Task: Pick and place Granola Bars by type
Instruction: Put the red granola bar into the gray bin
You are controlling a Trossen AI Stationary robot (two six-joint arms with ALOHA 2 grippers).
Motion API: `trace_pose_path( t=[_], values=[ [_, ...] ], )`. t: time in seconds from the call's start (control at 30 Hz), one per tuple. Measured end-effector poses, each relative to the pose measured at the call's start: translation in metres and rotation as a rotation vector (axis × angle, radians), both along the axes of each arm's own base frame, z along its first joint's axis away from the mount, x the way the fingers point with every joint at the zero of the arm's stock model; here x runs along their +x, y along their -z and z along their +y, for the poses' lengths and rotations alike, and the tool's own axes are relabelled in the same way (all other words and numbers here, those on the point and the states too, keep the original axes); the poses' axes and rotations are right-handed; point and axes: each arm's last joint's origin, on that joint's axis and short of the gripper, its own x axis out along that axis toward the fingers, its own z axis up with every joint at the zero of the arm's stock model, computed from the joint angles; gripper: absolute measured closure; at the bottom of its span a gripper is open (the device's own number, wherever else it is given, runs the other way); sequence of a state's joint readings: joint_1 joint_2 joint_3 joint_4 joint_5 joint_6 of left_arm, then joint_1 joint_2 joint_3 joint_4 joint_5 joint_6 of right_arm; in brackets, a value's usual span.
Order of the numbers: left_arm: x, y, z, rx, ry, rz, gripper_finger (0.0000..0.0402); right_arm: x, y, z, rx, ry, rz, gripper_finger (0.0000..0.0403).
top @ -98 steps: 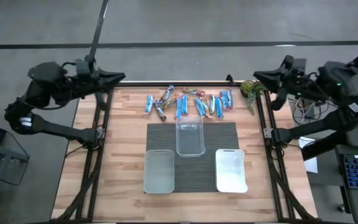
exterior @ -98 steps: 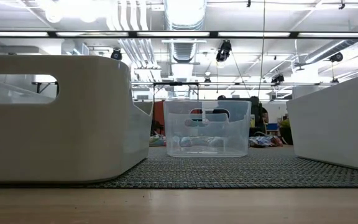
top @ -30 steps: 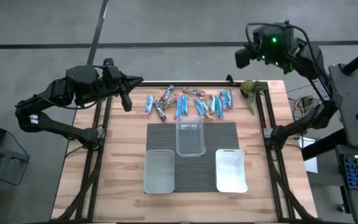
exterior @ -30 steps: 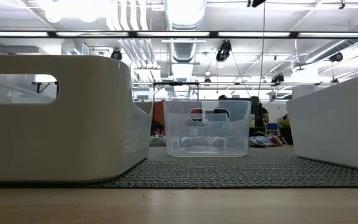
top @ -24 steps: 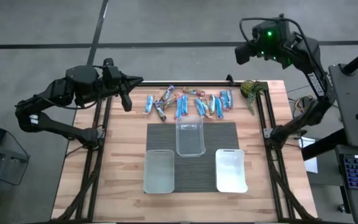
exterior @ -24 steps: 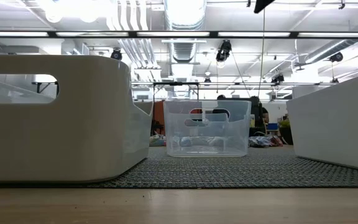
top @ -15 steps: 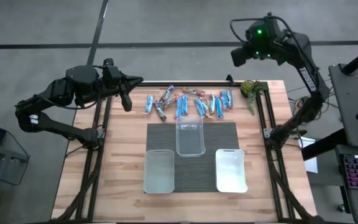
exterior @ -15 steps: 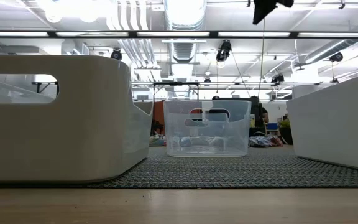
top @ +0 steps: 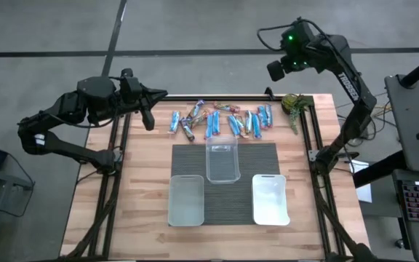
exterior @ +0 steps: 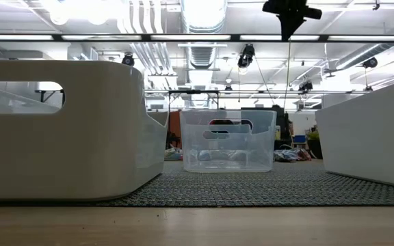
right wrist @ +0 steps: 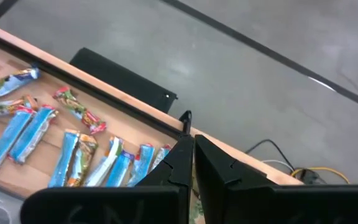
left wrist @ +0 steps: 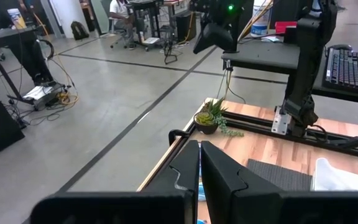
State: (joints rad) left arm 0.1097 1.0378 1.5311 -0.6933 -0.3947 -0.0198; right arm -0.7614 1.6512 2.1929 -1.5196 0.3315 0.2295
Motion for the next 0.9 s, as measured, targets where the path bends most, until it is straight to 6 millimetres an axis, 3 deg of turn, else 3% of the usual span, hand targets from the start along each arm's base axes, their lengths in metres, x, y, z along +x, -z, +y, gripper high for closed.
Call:
trace_pose_path(
  t=[0.33,0.67,0.9],
  values=[
    [0.0,0.001,0.0,-0.007,-0.002,0.002,0.0401,-0.011,0.008,-0.014,0.057,0.078,0.043,0.0394],
    [0.0,0.001,0.0,-0.017,-0.004,-0.003,0.0401,-0.021,0.014,-0.026,0.173,0.087,-0.062,0.0394],
    [0.0,0.001,0.0,-0.017,-0.004,-0.003,0.0401,-0.026,0.03,-0.036,0.233,0.112,-0.036,0.0394]
  ],
)
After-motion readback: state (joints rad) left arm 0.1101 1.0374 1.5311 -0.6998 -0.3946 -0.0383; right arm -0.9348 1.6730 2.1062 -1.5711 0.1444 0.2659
